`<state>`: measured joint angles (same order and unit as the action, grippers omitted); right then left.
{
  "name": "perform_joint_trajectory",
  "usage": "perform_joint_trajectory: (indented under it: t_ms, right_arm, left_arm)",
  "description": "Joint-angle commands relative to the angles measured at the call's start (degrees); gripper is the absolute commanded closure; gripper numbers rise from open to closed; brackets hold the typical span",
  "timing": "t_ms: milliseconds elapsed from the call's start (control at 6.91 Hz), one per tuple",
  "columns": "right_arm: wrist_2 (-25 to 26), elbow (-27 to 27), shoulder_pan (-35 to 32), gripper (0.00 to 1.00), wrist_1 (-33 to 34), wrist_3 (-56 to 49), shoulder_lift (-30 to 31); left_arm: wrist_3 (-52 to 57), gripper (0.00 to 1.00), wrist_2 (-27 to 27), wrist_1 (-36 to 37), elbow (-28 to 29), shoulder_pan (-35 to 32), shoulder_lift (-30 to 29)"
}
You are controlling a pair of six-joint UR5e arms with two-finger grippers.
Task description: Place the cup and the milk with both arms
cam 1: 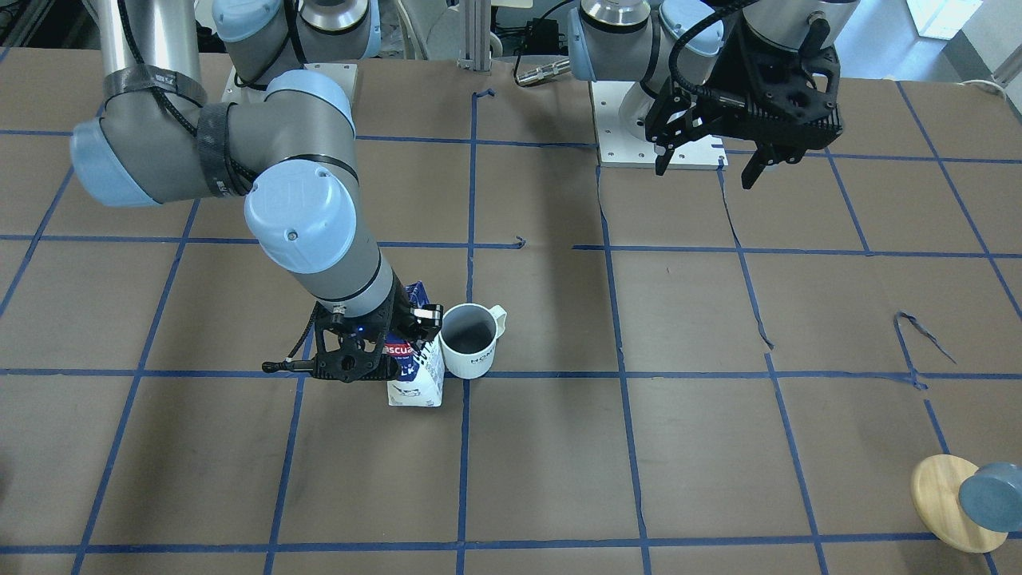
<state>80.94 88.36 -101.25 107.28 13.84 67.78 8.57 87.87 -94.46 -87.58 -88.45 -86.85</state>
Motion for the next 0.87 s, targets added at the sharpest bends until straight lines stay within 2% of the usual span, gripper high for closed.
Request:
perform_joint_trajectory:
  t_ms: [0, 145, 289, 434, 579, 724]
  right_arm:
    - [0.01, -0.03, 0.0, 0.25, -0.49, -0.13, 0.15]
    - [0.01, -0.38, 0.09, 0.13, -0.4, -0.21, 0.33]
    - [0.1, -2.21, 0.26, 0.05, -0.58, -0.3, 0.51]
    - [2.88, -6.84, 0.44, 0.02, -2.49, -0.56, 0.51]
    - [5.96, -12.11, 1.05, 0.02, -8.17, -0.83, 0.51]
    - [9.21, -15.12, 3.4, 0.02, -11.79, -3.96, 2.68]
  left_arm:
    - [0.04, 0.0, 0.19, 0.15, -0.05, 0.03, 0.18]
    - [0.04, 0.0, 0.19, 0.15, -0.05, 0.03, 0.18]
    - [0.04, 0.0, 0.19, 0.06, -0.05, 0.03, 0.18]
    - [0.04, 0.0, 0.19, 0.06, -0.05, 0.03, 0.18]
    - [0.04, 0.0, 0.28, 0.06, -0.05, 0.03, 0.27]
    - [0.04, 0.0, 0.37, 0.06, -0.05, 0.03, 0.45]
